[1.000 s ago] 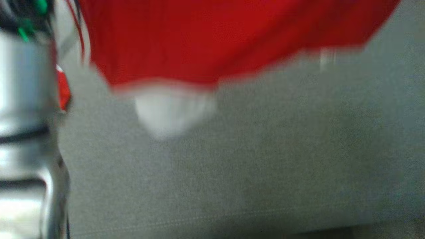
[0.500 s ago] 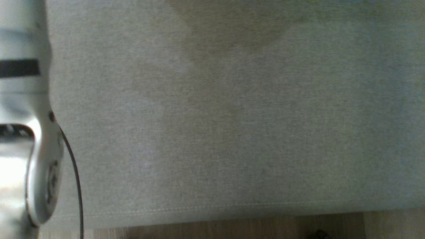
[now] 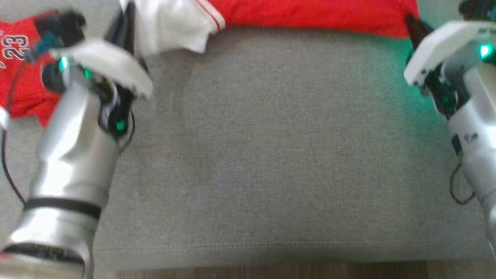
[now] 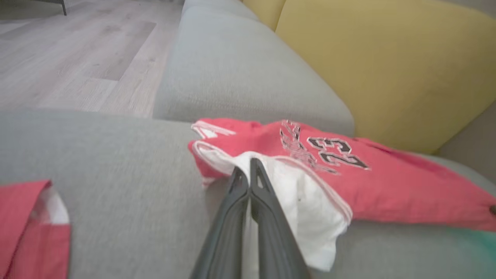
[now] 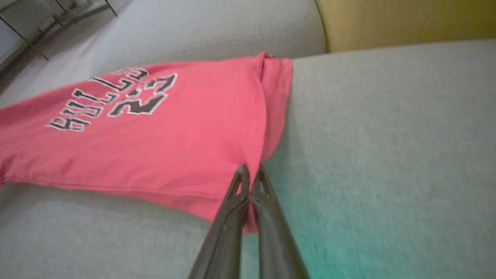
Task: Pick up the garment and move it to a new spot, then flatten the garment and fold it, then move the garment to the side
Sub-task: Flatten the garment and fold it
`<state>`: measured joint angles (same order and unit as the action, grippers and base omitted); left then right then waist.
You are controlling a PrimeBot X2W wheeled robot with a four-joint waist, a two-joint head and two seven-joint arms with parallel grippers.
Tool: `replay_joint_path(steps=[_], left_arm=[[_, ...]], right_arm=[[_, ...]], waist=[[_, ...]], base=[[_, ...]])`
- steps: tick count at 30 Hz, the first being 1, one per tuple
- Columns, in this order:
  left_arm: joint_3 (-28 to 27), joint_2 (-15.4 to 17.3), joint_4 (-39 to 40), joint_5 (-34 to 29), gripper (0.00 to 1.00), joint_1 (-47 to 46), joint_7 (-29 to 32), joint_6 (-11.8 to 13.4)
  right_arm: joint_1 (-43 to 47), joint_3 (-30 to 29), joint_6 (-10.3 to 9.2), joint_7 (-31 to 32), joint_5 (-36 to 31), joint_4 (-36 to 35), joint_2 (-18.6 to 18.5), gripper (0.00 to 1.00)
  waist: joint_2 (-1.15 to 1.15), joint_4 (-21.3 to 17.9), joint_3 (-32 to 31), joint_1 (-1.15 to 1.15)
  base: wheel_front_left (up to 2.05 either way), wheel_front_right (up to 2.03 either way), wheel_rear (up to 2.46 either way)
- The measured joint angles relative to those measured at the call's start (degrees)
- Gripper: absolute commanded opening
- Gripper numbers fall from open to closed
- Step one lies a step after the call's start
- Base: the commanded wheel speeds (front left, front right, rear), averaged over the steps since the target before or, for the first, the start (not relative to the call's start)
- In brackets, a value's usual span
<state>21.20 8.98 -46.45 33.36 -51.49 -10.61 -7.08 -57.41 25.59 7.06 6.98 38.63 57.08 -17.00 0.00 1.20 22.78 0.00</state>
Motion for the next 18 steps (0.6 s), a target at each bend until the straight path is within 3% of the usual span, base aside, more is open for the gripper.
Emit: replay_joint_path(steps=[9,18], left_arm=[[8.3,4.2,3.3,1.9,0.00,13.5,2.5,-0.1],[13.3,9.2,9.9,7.4,0.00,20.1,7.6,-0.5]], right_arm=[[5.6,7.3,0.00,2.2,2.8,-0.7,-4.1,0.00],[9.3,13.2,0.01,4.3,5.9,-4.0,-8.3,0.00]], waist=[[0.00,1.0,-6.2,0.00],[0.00,1.6,-9.4,0.00]], base=[[0.00,0.00,0.00],[0.00,0.00,0.00]])
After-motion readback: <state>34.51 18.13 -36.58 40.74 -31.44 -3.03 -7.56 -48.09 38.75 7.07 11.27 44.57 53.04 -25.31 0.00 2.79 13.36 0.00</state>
